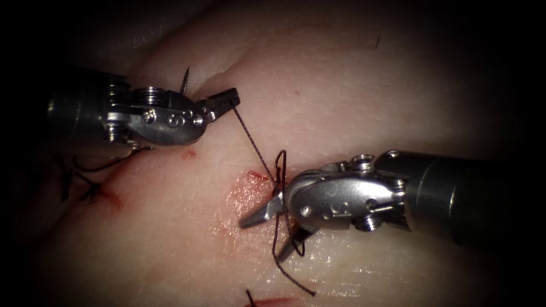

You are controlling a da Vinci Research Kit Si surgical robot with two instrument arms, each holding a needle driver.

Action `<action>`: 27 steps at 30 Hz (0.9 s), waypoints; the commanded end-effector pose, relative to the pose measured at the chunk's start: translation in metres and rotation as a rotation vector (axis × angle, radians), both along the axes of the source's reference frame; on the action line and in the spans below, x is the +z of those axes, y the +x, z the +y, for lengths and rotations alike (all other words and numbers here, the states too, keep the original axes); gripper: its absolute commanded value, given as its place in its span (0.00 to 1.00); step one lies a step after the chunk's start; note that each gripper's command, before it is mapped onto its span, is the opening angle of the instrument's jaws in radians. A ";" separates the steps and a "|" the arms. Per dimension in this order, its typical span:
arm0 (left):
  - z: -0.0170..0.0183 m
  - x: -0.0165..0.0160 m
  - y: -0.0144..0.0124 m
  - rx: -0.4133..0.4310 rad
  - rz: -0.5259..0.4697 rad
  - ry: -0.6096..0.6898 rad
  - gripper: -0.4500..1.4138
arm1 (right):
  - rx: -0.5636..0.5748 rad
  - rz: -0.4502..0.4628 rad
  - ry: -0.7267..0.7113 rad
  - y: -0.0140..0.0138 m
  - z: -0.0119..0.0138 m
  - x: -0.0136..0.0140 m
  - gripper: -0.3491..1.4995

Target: Wound Closure

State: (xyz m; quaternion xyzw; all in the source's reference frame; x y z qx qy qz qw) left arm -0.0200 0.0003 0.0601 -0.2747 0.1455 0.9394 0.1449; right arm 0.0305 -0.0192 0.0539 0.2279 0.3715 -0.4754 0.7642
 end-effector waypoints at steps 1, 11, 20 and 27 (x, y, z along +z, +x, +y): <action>0.0001 0.0004 -0.0006 0.000 0.000 -0.002 0.00 | -0.013 -0.006 -0.012 0.0008 -0.0003 0.0008 0.51; -0.0003 0.0001 -0.0003 0.001 -0.001 -0.002 0.00 | -0.087 -0.089 -0.077 -0.0001 -0.0013 0.0035 0.49; -0.0005 -0.0002 -0.0002 0.002 0.000 -0.001 0.00 | -0.113 -0.093 -0.079 -0.0004 -0.0019 0.0024 0.21; -0.0005 -0.0002 -0.0002 0.002 -0.001 -0.001 0.00 | -0.109 -0.090 -0.074 0.0000 -0.0022 0.0021 0.00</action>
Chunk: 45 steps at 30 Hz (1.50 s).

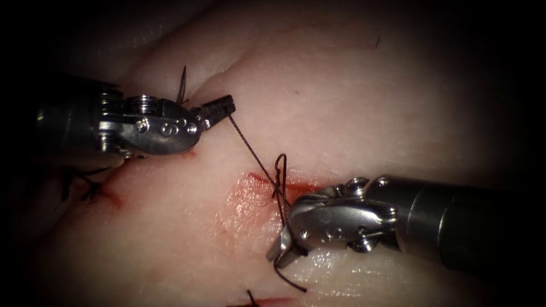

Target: Wound Closure

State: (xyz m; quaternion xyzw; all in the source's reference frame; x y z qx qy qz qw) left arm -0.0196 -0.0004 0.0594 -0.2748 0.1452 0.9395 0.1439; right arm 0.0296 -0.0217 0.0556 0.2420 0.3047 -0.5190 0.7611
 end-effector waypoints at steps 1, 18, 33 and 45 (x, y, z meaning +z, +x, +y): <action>0.0002 0.0005 -0.0006 0.000 -0.001 -0.001 0.00 | 0.002 0.003 -0.001 0.0008 0.0003 0.0004 0.00; -0.0073 0.0000 -0.0008 0.008 0.028 -0.027 0.00 | 0.374 0.155 0.307 -0.0018 0.0104 -0.0030 0.00; -0.0179 -0.0054 -0.0020 0.175 0.063 0.056 0.00 | 0.538 0.154 0.475 -0.0023 0.0132 -0.0001 0.00; -0.0231 -0.0127 -0.0023 0.407 -0.030 0.149 0.00 | 0.640 0.117 0.489 -0.0028 0.0148 0.0016 0.00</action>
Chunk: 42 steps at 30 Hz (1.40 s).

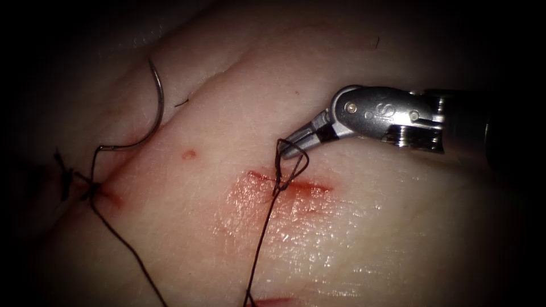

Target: Wound Closure

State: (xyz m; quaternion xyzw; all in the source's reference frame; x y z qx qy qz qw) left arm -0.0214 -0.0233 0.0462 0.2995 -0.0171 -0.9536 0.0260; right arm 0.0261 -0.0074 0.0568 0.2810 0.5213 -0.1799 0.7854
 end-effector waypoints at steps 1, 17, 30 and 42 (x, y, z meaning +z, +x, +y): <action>-0.0003 0.0001 -0.0002 0.026 -0.015 0.004 0.00 | 0.002 0.001 -0.005 0.0007 0.0006 0.0005 0.00; -0.0055 -0.0063 0.0023 0.279 -0.284 0.237 0.00 | 0.102 -0.094 -0.055 0.0008 0.0018 0.0020 0.00; -0.0081 -0.0066 0.0012 0.440 -0.380 0.358 0.00 | 0.458 -0.270 0.288 0.0012 0.0021 0.0022 0.00; -0.0116 -0.0049 0.0001 0.547 -0.374 0.457 0.00 | 0.676 -0.448 0.463 0.0018 0.0025 0.0028 0.00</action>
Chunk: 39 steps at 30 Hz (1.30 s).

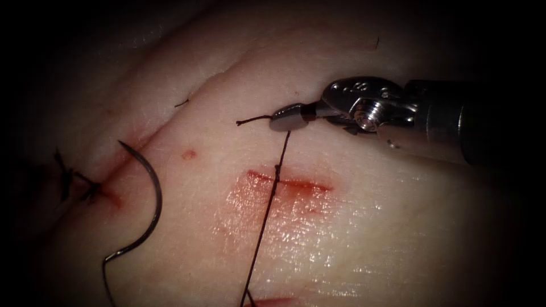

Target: Wound Closure

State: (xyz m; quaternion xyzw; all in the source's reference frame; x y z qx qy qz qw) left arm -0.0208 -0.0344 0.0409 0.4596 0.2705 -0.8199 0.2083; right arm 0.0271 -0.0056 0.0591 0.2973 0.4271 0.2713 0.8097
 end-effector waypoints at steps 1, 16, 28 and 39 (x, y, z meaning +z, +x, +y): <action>-0.0008 0.0007 -0.0005 0.015 0.004 0.003 0.00 | 0.014 -0.013 -0.002 0.0009 0.0008 0.0007 0.00; -0.0041 0.0026 -0.0003 0.124 0.019 0.069 0.00 | 0.044 -0.015 -0.067 0.0004 0.0013 0.0011 0.00; -0.0012 0.0016 -0.0005 0.023 0.025 0.009 0.00 | 0.065 0.079 -0.048 0.0005 0.0006 0.0008 0.00; 0.0129 -0.0035 0.0011 -0.377 0.034 -0.156 0.00 | 0.014 0.244 -0.308 -0.0011 -0.0006 -0.0014 0.91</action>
